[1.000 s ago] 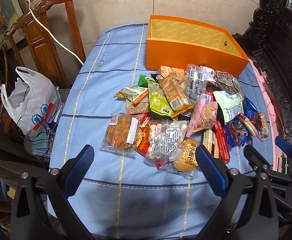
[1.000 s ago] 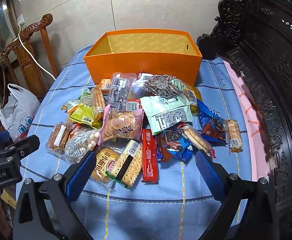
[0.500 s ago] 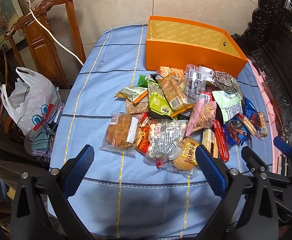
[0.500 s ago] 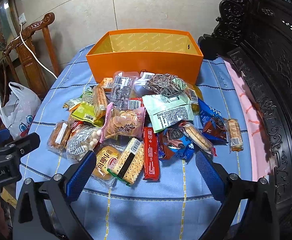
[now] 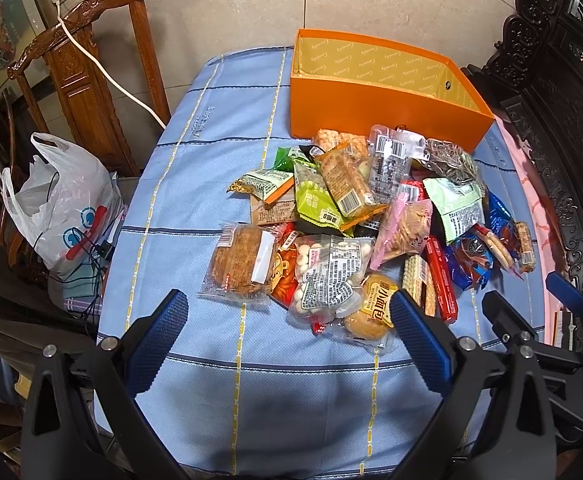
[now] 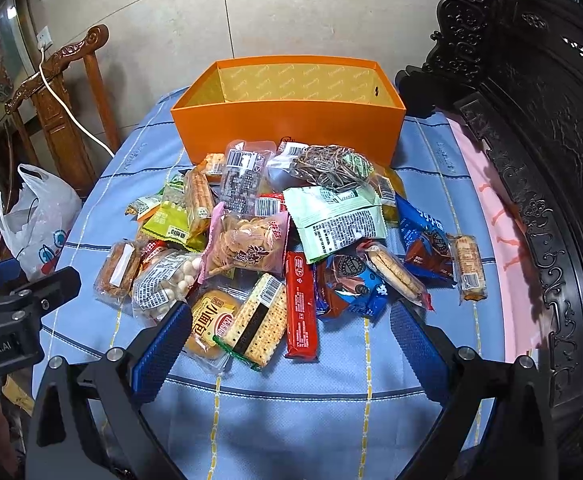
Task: Organize snacks
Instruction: 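Grasp the round bread bun bag with left tool while right tool grasps a wafer roll pack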
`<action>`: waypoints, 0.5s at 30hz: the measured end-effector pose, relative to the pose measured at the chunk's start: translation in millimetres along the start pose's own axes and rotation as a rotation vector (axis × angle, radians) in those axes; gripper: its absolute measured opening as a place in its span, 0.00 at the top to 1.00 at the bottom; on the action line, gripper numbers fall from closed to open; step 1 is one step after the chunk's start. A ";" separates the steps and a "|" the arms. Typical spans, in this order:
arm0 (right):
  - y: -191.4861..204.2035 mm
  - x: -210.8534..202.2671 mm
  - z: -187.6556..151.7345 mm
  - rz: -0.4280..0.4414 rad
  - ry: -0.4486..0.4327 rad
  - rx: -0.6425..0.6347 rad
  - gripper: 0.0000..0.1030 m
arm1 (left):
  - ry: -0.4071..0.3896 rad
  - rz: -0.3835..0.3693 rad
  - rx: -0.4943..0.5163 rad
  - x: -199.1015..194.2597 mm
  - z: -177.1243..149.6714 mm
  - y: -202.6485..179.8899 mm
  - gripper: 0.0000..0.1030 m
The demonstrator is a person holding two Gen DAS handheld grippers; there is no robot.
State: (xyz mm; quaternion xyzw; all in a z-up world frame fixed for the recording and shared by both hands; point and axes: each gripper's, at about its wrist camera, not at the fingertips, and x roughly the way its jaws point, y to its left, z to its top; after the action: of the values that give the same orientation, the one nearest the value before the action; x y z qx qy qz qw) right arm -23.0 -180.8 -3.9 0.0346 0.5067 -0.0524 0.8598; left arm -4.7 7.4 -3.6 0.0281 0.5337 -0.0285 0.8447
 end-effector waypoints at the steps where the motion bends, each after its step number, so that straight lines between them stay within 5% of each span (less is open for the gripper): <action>1: -1.1 0.7 0.0 0.001 0.000 0.002 0.04 | 0.001 0.000 0.000 0.2 -0.1 0.1 0.04; 11: -30.4 8.9 6.1 -0.014 -0.013 0.066 0.04 | 0.015 -0.041 -0.027 16.3 7.0 10.9 0.04; 15: -47.4 11.4 6.1 -0.101 -0.066 0.021 0.04 | -0.045 0.020 0.089 27.8 8.1 15.4 0.04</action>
State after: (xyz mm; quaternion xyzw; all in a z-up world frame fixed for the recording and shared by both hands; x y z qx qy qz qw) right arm -18.2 -229.2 -11.3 0.0163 0.4784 -0.1024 0.8720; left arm 15.7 21.6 -25.0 0.0701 0.5124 -0.0444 0.8548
